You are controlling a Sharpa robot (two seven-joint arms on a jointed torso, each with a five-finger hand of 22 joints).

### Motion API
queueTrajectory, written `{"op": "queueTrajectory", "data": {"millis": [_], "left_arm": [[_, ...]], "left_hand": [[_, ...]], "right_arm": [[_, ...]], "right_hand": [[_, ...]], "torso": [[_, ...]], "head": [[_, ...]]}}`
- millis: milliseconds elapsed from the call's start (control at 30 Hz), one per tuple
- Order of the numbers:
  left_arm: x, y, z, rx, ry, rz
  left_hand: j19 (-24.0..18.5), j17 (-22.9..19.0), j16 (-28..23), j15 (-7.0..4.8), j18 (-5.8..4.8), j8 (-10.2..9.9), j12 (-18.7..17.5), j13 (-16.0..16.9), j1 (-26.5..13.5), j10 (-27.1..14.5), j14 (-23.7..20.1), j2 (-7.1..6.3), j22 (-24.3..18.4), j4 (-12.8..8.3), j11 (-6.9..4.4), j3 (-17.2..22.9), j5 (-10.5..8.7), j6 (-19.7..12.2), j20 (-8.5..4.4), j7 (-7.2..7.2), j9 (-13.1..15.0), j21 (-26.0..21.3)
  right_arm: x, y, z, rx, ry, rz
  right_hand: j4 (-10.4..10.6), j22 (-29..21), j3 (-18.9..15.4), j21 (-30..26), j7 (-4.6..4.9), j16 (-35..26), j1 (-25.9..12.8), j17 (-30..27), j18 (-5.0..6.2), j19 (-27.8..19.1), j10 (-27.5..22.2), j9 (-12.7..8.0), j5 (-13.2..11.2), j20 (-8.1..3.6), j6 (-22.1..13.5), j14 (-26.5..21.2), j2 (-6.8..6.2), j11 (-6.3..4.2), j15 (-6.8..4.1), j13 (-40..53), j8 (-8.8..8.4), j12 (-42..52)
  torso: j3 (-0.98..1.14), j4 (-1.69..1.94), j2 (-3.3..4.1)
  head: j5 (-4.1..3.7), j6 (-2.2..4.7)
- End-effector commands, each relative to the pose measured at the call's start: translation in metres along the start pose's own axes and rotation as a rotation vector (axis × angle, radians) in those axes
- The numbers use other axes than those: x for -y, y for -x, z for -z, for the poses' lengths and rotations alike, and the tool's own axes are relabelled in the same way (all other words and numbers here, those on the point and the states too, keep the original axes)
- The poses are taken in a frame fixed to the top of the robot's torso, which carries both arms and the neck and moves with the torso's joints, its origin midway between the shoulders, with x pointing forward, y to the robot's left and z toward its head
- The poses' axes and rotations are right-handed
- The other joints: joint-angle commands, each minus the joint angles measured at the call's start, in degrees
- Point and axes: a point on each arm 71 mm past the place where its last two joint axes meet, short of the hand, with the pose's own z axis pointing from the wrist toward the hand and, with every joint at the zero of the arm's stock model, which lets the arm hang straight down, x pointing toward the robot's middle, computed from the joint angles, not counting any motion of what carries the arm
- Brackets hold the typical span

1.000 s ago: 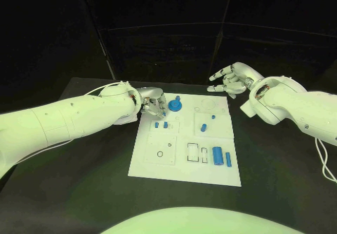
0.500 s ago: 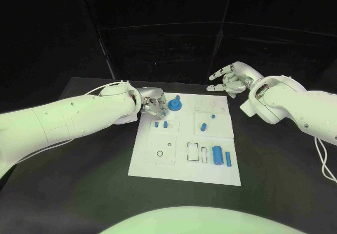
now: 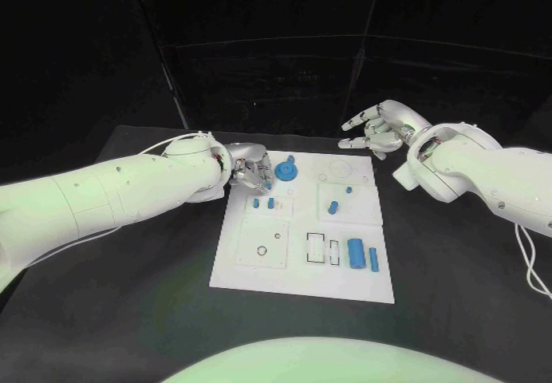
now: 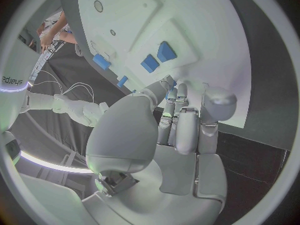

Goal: Assemble the parts on the task board

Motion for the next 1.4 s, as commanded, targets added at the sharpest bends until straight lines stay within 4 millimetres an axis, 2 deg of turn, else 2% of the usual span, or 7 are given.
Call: {"op": "queueTrajectory", "data": {"millis": [33, 800, 967, 1033, 1200, 1267, 1400], "left_arm": [[0.000, -0.001, 0.000, -0.013, 0.009, 0.003], [-0.004, 0.001, 0.002, 0.004, 0.014, 0.004], [-0.012, 0.004, 0.008, 0.029, 0.027, 0.012], [-0.016, 0.007, 0.012, 0.053, 0.030, 0.029], [-0.023, 0.014, 0.021, 0.121, 0.016, 0.083], [-0.026, 0.018, 0.025, 0.161, 0.001, 0.130], [-0.032, 0.026, 0.035, 0.244, -0.034, 0.308]], "left_hand": [[0.0, -0.1, -0.3, 0.45, -0.29, -0.6, -0.4, 0.0, -0.3, 0.0, 1.3, -0.26, 0.1, 0.0, 0.40, 0.4, -0.36, -0.7, 0.45, -0.11, -0.2, 0.2], [-0.1, -0.4, -0.3, 0.47, -0.23, -2.2, -1.5, 0.0, -0.6, -0.3, 1.2, -0.95, 0.1, 0.0, 0.44, 0.9, -0.37, -2.3, 0.51, -0.15, -0.3, 0.0], [-0.3, -0.8, -0.4, 0.78, -0.19, -4.0, -2.8, -0.1, -0.7, -1.6, 1.1, -1.74, -0.2, -0.1, 0.88, 1.2, -0.37, -5.2, 0.71, -0.03, -0.4, -0.4], [-0.4, -1.0, -0.5, 1.00, -0.12, -3.9, -3.4, -0.1, -0.6, -2.5, 1.0, -1.84, -0.6, -0.2, 1.19, 1.3, -0.33, -5.4, 0.87, 0.21, -0.3, -0.9], [-0.7, -1.4, -0.6, 1.28, 0.02, -3.2, -3.8, 0.0, -0.5, -3.0, 0.9, -1.69, -1.3, -0.2, 1.49, 1.6, -0.20, -3.7, 1.14, 0.73, 0.0, -1.7], [-0.8, -1.3, -0.5, 1.33, 0.14, -2.7, -3.5, 0.1, -0.8, -2.4, 0.9, -1.72, -1.7, 0.0, 1.49, 1.6, -0.22, -2.6, 1.22, 0.83, 0.1, -2.2], [-1.3, -1.8, -0.7, 1.24, 0.51, -2.3, -2.9, 0.3, -1.3, -0.8, 0.8, -1.55, -3.2, 0.4, 1.34, 1.6, -0.22, -1.3, 1.24, 0.87, 0.2, -3.8]], "right_arm": [[-0.002, 0.000, 0.000, -0.001, 0.014, 0.002], [0.000, 0.001, 0.000, -0.003, 0.005, 0.004], [0.004, 0.003, 0.001, -0.010, -0.011, 0.008], [0.006, 0.004, 0.002, -0.020, -0.018, 0.021], [0.008, 0.005, 0.005, -0.042, -0.014, 0.084], [0.009, 0.006, 0.007, -0.051, -0.011, 0.117], [0.009, 0.007, 0.012, -0.066, 0.002, 0.193]], "right_hand": [[0.2, 0.0, -0.2, -0.2, -0.09, -0.2, 0.3, 5.0, 0.44, -0.1, 0.4, -0.1, 0.1, -0.08, 0.2, 3.7, 0.44, 0.04, -0.26, 0.1, 0.36, 0.3], [0.3, -0.4, -0.3, -0.4, -0.10, -0.4, 0.4, 4.7, 0.51, -0.3, -0.2, -0.1, 0.2, -0.10, 0.2, 3.6, 0.48, 0.02, -0.28, -0.8, 0.40, -0.3], [0.1, -5.4, 0.1, -3.4, -0.33, -2.5, 2.3, 1.0, 1.29, -2.5, -13.3, -0.1, 0.2, -0.33, 0.3, 2.7, 1.08, -0.32, -0.61, -19.6, 0.76, -16.5], [-0.9, -7.4, 2.0, -4.8, -0.71, -3.8, 4.7, -1.0, 1.63, -3.3, -17.6, 0.1, -0.1, -0.71, 2.0, 2.2, 2.00, -0.76, -0.97, -27.5, 1.53, -25.4], [-3.1, -8.6, 7.2, -5.8, -0.88, -5.5, 8.0, -3.5, 1.78, -3.4, -17.5, 0.1, -1.6, -1.37, 6.6, 1.9, 2.19, -1.13, -1.43, -37.7, 2.47, -37.7], [-4.3, -8.5, 10.8, -5.8, -0.91, -5.9, 8.1, -3.9, 1.78, -3.2, -14.8, -0.2, -2.1, -1.55, 8.5, 2.1, 1.30, -0.53, -1.53, -43.1, 2.03, -43.6], [-5.7, -8.0, 14.6, -5.5, -1.56, -6.0, 7.3, -3.7, 1.59, -2.9, -11.9, -0.2, -2.1, -1.51, 10.3, 2.2, -0.36, -1.33, -1.69, -47.1, 1.15, -47.9]], "torso": [[0.02, -0.03, -0.04], [-0.02, 0.03, -0.06], [-0.04, 0.10, -0.06], [-0.01, 0.11, -0.10], [-0.02, 0.03, -0.07], [-0.02, -0.01, -0.08], [-0.02, 0.00, -0.05]], "head": [[-0.01, -0.02], [-0.16, 0.04], [-0.32, 0.16], [-0.40, 0.23], [-0.52, 0.47], [-0.66, 0.55], [-1.38, 0.85]]}}
